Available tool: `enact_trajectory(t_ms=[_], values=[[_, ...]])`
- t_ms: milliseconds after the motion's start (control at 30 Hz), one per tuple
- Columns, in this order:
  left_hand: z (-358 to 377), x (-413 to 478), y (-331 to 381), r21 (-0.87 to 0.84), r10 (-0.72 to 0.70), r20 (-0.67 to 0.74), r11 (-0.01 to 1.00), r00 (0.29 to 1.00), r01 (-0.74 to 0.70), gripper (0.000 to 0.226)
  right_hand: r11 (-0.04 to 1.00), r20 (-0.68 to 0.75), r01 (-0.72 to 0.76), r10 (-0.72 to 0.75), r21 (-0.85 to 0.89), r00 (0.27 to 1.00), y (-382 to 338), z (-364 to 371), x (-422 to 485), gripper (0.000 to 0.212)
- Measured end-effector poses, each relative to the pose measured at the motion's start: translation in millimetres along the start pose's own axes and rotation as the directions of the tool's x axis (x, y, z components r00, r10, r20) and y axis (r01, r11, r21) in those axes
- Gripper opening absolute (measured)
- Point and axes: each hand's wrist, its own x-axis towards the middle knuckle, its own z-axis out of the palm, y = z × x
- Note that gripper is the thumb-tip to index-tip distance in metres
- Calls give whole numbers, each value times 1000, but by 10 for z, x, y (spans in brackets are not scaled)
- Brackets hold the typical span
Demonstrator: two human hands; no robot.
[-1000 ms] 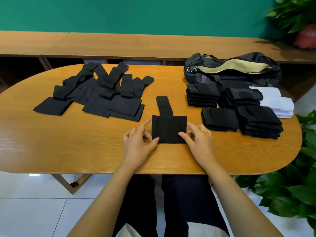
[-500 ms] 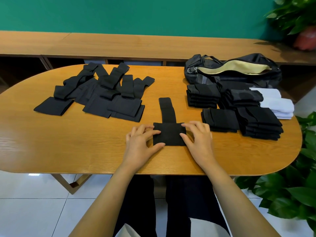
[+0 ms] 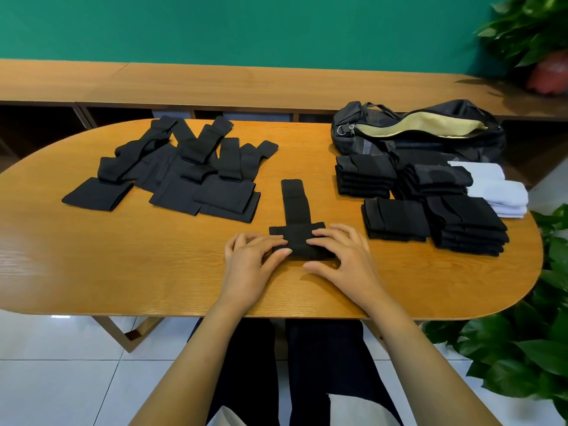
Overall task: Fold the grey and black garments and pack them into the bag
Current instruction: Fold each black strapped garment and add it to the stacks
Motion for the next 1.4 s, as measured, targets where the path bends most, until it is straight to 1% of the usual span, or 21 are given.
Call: enact_trajectory(t_ms=[67, 167, 333, 467, 533, 633, 700, 767, 833, 900, 967, 1067, 1100, 1133, 1200, 1267, 1400], values=[[-5, 2, 2, -23, -5, -9, 1000, 1000, 4, 54, 999, -8, 34, -34, -16, 999, -8, -4, -5, 54], [-7, -5, 12, -41, 12, -8, 999, 1000, -12, 55, 999, -39, 34, -34, 2, 999, -8, -6, -1, 41], [-21, -1, 19, -54, 53, 26, 997, 998, -52, 57, 999, -79, 22, -19, 39, 997, -2, 4, 4, 41], [2, 2, -17, -39, 72, 32, 997, 997, -71, 58, 994, -134, 23, -9, 105, 991, -22, -9, 1, 40], [17, 8, -30, -34, 70, 36, 997, 997, -69, 52, 992, -136, 26, -9, 124, 991, -18, -2, -1, 36], [21, 11, -40, -53, 32, 29, 998, 999, -30, 31, 987, -123, -1, 21, 159, 992, -27, -11, -14, 30], [13, 10, -34, -76, 1, 14, 997, 1000, 0, 21, 988, -110, -16, 33, 157, 993, -39, -34, -25, 33], [-1, 16, -24, -107, -25, 5, 994, 1000, 25, 13, 995, -115, 16, -4, 102, 993, -57, -46, -16, 42], [-8, 13, -16, -138, -43, 18, 989, 999, 45, 10, 998, -108, 19, -12, 63, 994, -54, -38, -2, 48], [-22, 17, -21, -178, -61, 34, 982, 998, 66, 11, 998, -105, -8, 15, 69, 994, -32, -29, 8, 48], [-41, 14, -6, -207, -85, 57, 974, 995, 95, 16, 996, -115, -21, 32, 92, 993, -24, -22, 3, 43], [-60, 5, 32, -211, -150, 92, 963, 984, 167, 8, 989, -119, -73, 88, 130, 989, -22, -19, -7, 28], [-60, -1, 35, -207, -153, 88, 964, 984, 169, 9, 987, -124, -88, 106, 136, 987, -24, -22, -11, 26], [-61, -5, 33, -203, -130, 76, 969, 989, 143, 15, 984, -135, -97, 117, 147, 984, -24, -26, -15, 27], [-60, -5, 17, -188, -42, 54, 981, 998, 51, 32, 977, -146, -113, 140, 180, 979, -36, -41, -15, 34], [-49, -4, -5, -172, 0, 52, 985, 999, 8, 40, 973, -148, -122, 152, 198, 977, -47, -54, -15, 43], [-18, 0, -28, -179, -42, 7, 983, 999, 43, 47, 974, -146, -140, 166, 177, 975, -33, -44, -7, 43]])
